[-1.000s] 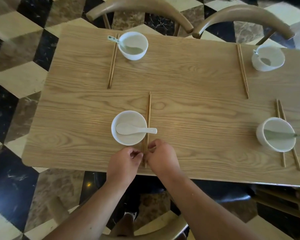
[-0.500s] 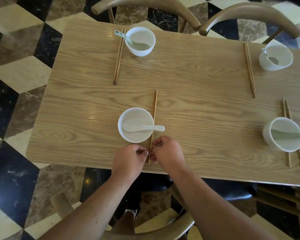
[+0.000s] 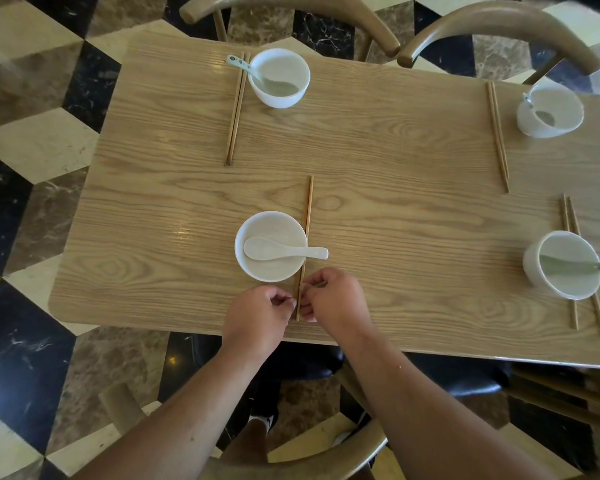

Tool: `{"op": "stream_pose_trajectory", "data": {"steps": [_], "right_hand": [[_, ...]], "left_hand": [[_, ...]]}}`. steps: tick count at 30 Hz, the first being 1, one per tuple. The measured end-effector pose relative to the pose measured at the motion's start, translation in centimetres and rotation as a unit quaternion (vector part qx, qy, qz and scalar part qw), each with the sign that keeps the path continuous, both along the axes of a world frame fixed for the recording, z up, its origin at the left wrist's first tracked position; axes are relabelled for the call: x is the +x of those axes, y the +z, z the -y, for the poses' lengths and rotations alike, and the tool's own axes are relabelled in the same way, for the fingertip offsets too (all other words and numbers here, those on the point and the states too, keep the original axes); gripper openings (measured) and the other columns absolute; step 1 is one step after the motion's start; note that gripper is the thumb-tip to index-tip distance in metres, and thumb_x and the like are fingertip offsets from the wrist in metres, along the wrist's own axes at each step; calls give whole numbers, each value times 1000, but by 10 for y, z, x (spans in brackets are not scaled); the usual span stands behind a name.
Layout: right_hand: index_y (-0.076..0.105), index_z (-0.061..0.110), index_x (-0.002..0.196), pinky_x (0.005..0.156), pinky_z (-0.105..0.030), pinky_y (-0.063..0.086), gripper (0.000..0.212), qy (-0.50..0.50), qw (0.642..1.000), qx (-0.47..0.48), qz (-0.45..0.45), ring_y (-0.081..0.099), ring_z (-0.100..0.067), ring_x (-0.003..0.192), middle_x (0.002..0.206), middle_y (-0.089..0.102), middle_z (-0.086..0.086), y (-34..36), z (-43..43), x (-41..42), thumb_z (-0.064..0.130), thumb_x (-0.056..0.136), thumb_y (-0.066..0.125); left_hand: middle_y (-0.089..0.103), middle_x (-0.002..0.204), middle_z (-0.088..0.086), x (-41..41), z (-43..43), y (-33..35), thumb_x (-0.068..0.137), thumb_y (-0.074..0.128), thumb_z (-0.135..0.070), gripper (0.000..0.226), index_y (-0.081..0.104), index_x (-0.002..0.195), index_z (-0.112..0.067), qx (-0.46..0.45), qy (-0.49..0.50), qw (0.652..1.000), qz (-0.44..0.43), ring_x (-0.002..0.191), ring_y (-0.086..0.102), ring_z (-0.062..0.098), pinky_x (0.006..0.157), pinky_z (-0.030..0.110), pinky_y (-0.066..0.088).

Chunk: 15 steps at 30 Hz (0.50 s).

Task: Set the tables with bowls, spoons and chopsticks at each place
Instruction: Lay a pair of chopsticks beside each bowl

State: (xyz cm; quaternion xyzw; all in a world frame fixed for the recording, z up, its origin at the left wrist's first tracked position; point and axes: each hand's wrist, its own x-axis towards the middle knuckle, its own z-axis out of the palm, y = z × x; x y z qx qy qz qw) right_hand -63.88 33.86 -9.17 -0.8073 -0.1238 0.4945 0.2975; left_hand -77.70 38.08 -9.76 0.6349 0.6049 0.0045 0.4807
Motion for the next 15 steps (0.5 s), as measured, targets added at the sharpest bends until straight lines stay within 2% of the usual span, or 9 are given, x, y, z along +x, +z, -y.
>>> {"op": "stream_pose_trajectory", "data": {"steps": [8, 15], "right_hand": [[72, 10, 93, 69, -46, 68, 9, -5, 1000, 2, -7, 79, -32, 71, 75, 79, -12, 2, 0, 2, 7, 99, 66], [72, 6, 96, 68, -45, 68, 8, -7, 1000, 2, -18, 79, -31, 69, 80, 80, -18, 4, -1, 1, 6, 100, 65]], "left_hand": [[77, 72, -12, 1, -1, 1, 97, 74, -34, 9, 80, 91, -30, -8, 3, 1000, 3, 71, 75, 10, 73, 37, 62], [77, 75, -14, 0, -1, -1, 96, 75, -35, 8, 78, 89, -33, -2, 3, 1000, 4, 72, 75, 9, 77, 39, 62]]}}
